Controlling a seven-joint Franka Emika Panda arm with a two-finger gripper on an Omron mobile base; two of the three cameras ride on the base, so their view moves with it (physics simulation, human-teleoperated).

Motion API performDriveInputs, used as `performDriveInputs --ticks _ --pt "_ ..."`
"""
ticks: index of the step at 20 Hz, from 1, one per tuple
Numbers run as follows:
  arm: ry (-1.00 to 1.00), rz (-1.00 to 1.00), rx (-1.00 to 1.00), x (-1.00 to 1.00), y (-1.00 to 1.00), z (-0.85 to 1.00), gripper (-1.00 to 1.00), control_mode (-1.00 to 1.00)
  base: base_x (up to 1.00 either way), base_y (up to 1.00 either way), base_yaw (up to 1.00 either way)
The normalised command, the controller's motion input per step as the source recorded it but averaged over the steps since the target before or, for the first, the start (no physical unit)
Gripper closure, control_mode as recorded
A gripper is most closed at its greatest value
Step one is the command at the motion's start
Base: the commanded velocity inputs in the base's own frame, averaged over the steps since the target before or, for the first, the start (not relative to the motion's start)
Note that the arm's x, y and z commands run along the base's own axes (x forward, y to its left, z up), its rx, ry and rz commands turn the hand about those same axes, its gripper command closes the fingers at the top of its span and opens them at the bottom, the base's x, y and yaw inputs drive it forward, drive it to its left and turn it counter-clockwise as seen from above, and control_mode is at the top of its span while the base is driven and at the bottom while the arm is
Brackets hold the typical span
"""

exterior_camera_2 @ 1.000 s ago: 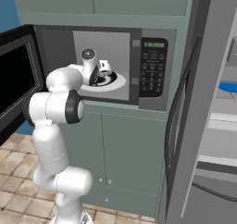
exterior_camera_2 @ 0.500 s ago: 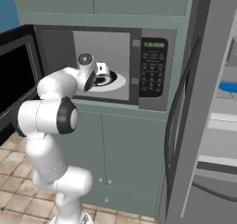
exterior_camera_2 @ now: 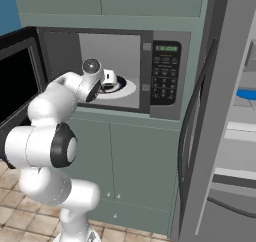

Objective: Transport the fish from the fridge to the microwave and turn on the microwave.

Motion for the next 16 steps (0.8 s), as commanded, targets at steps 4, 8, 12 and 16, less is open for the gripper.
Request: performDriveInputs --ticks 4,8,12,16 --pt "0.00 0.00 0.04 -0.59 -0.09 0.23 -1.00 -1.00 0.00 0.00 0.00" --pt "0.00 0.00 0.00 -0.54 -0.04 0.23 -1.00 -1.00 0.00 0.00 0.00" --pt "0.02 0.00 0.00 -0.51 0.00 0.20 -1.00 -1.00 0.00 0.00 0.00" --pt "0.04 0.00 0.04 -0.52 0.00 0.21 -1.00 -1.00 0.00 0.00 0.00"
